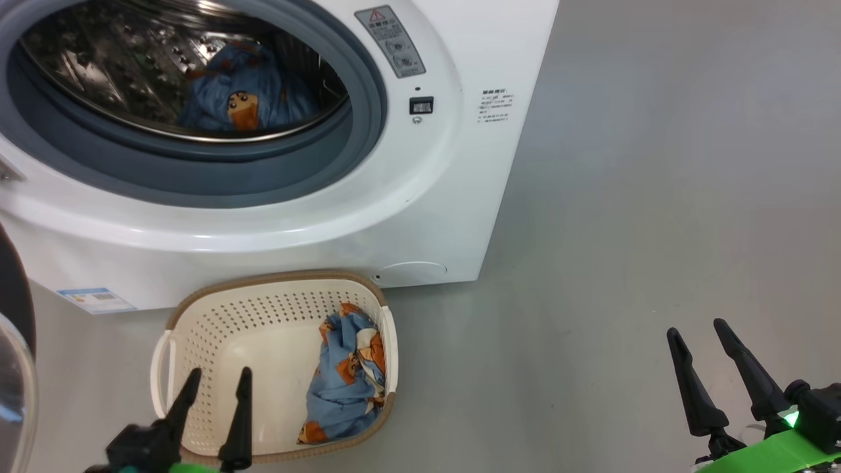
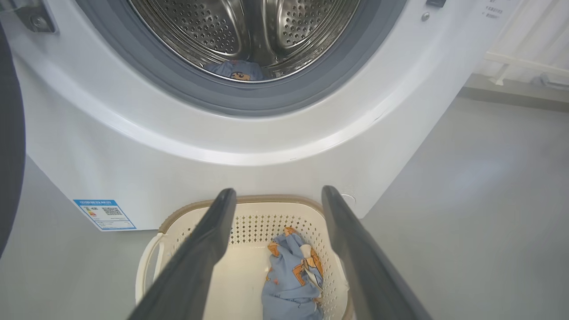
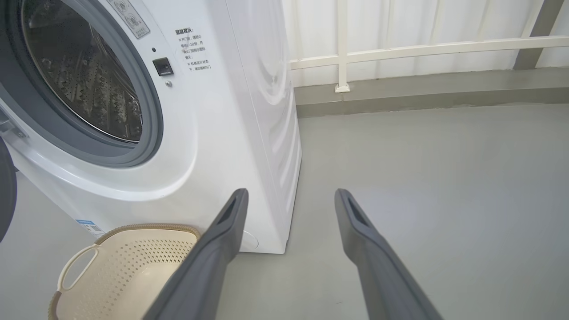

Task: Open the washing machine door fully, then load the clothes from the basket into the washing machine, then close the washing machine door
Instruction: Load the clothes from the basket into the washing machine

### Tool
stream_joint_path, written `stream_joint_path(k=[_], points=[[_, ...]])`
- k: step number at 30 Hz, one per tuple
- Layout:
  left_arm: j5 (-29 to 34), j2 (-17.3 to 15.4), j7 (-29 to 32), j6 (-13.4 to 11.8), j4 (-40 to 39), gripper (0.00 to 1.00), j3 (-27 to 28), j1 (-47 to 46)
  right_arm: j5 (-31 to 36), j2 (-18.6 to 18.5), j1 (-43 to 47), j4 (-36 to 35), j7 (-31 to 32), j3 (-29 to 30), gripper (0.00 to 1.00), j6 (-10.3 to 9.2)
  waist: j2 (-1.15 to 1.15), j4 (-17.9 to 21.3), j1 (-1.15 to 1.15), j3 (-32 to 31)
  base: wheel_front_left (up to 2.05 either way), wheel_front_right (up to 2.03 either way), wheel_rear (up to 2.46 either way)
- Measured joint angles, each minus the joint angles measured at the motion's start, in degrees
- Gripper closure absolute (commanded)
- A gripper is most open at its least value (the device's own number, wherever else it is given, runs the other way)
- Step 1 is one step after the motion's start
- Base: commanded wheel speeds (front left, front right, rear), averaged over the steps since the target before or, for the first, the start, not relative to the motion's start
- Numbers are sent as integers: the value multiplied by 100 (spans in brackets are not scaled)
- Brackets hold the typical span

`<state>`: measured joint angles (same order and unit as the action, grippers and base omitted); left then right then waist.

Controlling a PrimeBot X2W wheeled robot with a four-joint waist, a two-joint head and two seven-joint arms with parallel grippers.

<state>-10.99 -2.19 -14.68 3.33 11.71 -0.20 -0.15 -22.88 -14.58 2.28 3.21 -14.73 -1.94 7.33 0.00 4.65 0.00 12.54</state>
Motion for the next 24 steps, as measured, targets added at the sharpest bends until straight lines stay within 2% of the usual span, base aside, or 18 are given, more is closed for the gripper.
stream_joint_path(k=[13,24], points=[[-103,-1,1,143,1454,0,-691,-1029,0,48,-525,-74,0,-145,0,0,0,160,-1,595,0,0,0],[-77,5,5,200,2826,0,-1068,-2235,-10,133,-947,-110,0,-257,0,0,0,275,-1,1265,0,0,0]])
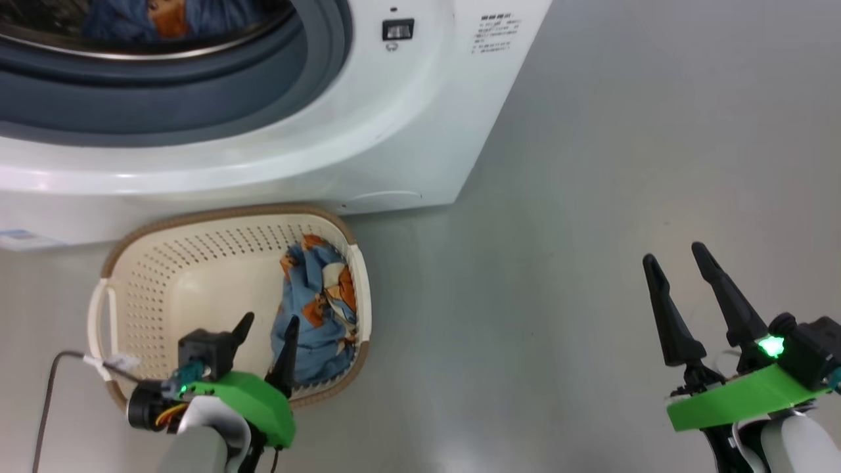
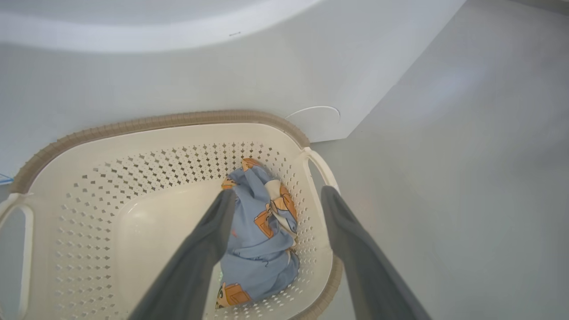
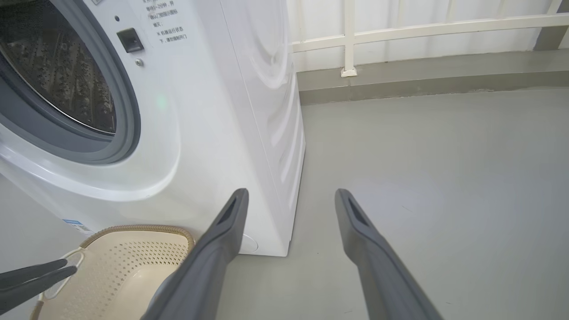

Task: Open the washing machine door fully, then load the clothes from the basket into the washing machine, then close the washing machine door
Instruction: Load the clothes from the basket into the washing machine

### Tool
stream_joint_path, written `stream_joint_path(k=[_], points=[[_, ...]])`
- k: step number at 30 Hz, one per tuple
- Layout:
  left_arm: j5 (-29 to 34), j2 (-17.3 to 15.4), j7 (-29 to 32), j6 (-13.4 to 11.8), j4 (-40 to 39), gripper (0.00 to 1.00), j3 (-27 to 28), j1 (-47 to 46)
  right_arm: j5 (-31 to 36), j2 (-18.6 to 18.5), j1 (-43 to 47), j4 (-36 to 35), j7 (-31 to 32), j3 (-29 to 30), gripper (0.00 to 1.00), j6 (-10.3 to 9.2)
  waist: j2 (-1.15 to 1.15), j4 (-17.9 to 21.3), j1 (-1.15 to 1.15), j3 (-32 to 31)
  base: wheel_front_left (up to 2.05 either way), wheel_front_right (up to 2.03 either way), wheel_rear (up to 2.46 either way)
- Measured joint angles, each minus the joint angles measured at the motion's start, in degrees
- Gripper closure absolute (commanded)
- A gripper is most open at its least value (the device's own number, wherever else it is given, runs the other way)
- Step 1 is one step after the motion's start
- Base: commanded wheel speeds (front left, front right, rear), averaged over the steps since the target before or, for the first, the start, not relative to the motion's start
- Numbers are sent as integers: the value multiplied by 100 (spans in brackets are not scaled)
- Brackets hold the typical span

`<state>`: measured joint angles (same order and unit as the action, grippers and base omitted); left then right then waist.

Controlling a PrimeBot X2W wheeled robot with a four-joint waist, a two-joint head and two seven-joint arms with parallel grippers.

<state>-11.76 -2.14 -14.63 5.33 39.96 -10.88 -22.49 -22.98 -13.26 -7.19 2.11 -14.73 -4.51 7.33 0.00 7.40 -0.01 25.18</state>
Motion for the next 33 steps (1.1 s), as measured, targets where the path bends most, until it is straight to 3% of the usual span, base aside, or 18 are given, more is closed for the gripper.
stream_joint_path(k=[19,33], points=[[98,12,0,108,2329,0,-401,-1655,-83,111,-628,-78,0,-142,0,-1,0,270,0,986,0,0,0],[143,-136,10,158,3256,0,-587,-2588,-91,199,-936,-188,0,-274,0,0,0,496,1,1656,0,0,0]])
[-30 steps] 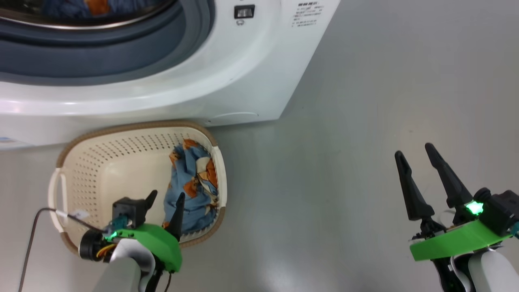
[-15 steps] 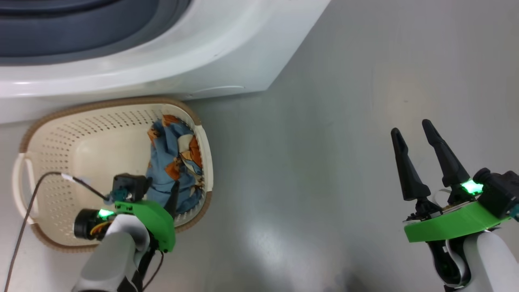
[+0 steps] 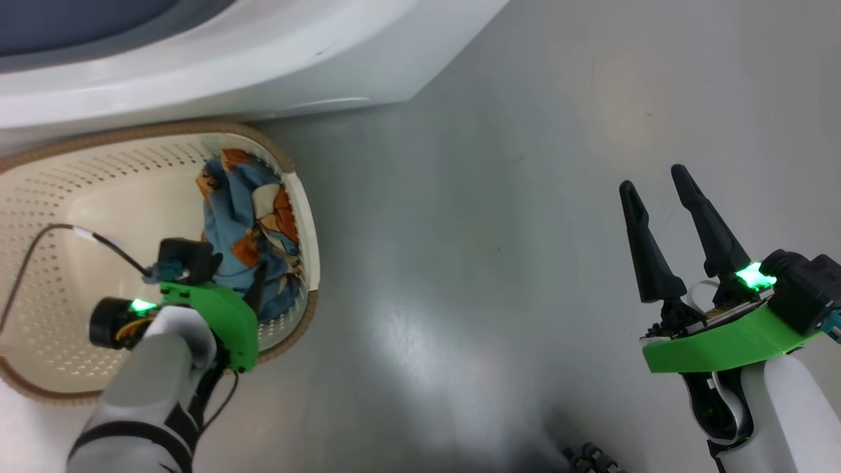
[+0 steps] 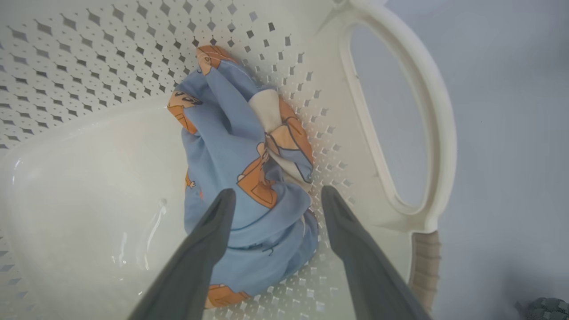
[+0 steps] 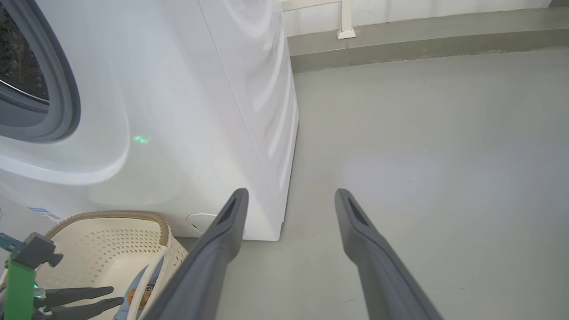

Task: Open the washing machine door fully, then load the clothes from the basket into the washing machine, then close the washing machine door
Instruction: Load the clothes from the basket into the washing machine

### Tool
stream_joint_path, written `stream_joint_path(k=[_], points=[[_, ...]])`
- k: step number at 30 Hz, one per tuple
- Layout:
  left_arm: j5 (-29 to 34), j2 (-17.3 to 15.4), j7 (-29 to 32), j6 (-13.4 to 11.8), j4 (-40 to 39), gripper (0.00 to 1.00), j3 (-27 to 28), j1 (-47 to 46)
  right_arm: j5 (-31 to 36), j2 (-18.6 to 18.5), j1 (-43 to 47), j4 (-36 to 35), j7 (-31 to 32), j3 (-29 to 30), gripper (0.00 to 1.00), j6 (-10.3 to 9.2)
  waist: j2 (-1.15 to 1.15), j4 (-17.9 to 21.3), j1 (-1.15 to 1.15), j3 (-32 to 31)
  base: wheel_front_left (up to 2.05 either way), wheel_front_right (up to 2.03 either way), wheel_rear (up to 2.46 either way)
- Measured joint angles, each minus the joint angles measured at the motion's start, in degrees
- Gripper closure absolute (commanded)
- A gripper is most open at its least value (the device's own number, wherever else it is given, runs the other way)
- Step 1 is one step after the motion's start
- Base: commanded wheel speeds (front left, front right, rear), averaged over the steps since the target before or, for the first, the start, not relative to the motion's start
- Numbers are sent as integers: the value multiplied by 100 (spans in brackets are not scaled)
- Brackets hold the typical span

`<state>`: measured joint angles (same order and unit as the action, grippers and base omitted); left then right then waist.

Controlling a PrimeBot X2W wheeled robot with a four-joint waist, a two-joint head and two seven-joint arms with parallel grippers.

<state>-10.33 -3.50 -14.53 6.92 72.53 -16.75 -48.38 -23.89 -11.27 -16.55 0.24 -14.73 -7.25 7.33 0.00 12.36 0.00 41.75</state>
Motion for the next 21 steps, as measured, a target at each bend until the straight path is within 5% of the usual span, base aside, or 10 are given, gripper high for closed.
stream_joint_path(k=[21], points=[[-111,-375,447,-63,158,0,-32,-681,-71,48,-307,-171,0,-121,0,0,0,266,0,776,0,0,0]])
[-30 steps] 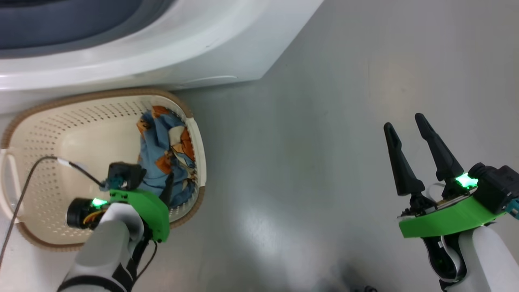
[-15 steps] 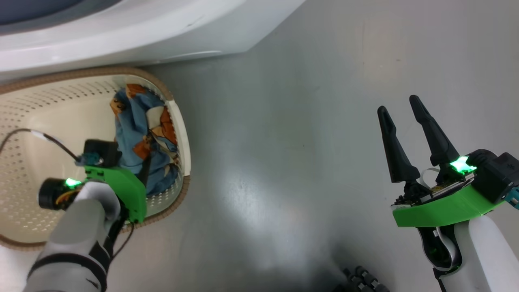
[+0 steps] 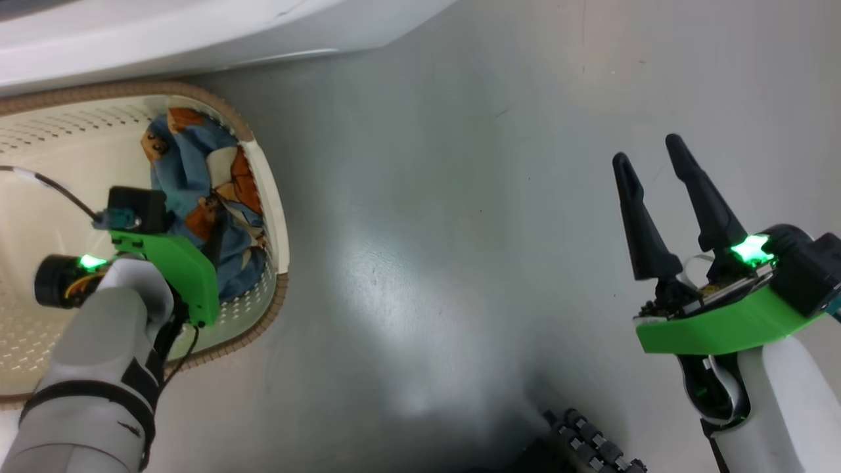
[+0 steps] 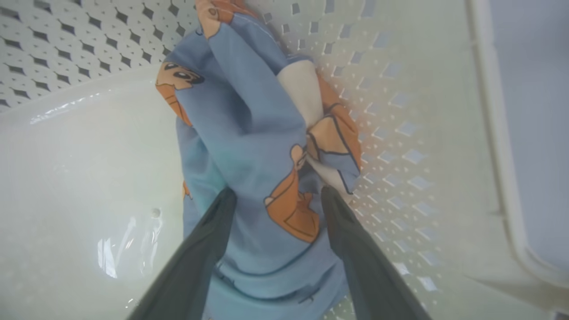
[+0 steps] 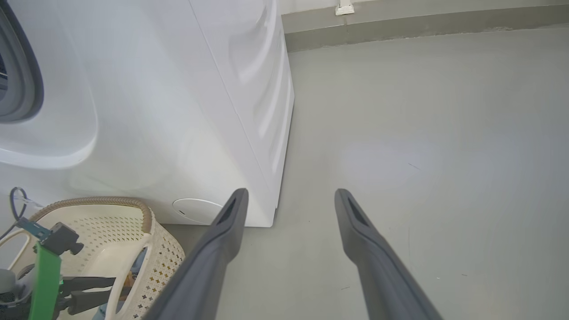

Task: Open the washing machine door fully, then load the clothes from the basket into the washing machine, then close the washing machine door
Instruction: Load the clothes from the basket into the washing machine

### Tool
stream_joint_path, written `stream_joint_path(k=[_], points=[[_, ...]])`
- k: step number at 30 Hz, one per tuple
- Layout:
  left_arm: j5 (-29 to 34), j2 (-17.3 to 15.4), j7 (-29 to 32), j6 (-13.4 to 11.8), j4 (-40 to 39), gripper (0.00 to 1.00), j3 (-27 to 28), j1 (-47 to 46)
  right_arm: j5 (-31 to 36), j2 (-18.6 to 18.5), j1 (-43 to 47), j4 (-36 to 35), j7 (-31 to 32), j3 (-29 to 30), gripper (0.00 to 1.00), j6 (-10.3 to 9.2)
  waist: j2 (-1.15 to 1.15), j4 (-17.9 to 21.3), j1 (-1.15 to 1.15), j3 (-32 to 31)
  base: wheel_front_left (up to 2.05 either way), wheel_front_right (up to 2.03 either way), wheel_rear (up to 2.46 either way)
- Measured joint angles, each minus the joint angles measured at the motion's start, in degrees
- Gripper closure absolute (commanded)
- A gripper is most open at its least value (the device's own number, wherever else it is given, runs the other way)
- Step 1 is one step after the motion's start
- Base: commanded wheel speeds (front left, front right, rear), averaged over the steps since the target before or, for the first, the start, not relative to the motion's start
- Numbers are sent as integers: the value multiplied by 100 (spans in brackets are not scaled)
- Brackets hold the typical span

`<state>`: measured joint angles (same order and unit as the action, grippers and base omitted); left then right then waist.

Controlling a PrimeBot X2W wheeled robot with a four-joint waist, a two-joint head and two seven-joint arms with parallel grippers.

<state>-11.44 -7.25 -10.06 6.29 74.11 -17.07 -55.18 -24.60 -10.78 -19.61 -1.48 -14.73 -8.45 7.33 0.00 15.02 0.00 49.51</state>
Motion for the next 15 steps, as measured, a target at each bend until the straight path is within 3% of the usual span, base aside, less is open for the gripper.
stream_joint_path(k=[2,3,4,5,8,15], points=[[-40,-24,8,-7,-2,0,0,-26,-19,0,-64,-5,-1,0,0,0,0,12,0,32,0,0,0],[-52,-36,23,-5,0,18,0,-25,-19,1,-76,-7,0,-1,0,0,0,18,0,37,0,0,0],[-52,-36,23,-5,0,50,0,-25,-19,1,-76,-7,0,-1,0,0,0,18,0,37,0,0,0],[-55,-44,48,-5,0,67,1,-25,-19,1,-77,-5,-1,-1,0,0,0,21,0,37,0,0,0],[-118,-44,48,-8,0,97,19,-24,-19,1,-77,-3,-1,-1,0,0,0,17,0,21,0,0,0],[-269,23,-93,-47,3,100,46,-3,-18,-20,-73,20,-1,29,0,0,0,-64,1,-124,0,0,0]])
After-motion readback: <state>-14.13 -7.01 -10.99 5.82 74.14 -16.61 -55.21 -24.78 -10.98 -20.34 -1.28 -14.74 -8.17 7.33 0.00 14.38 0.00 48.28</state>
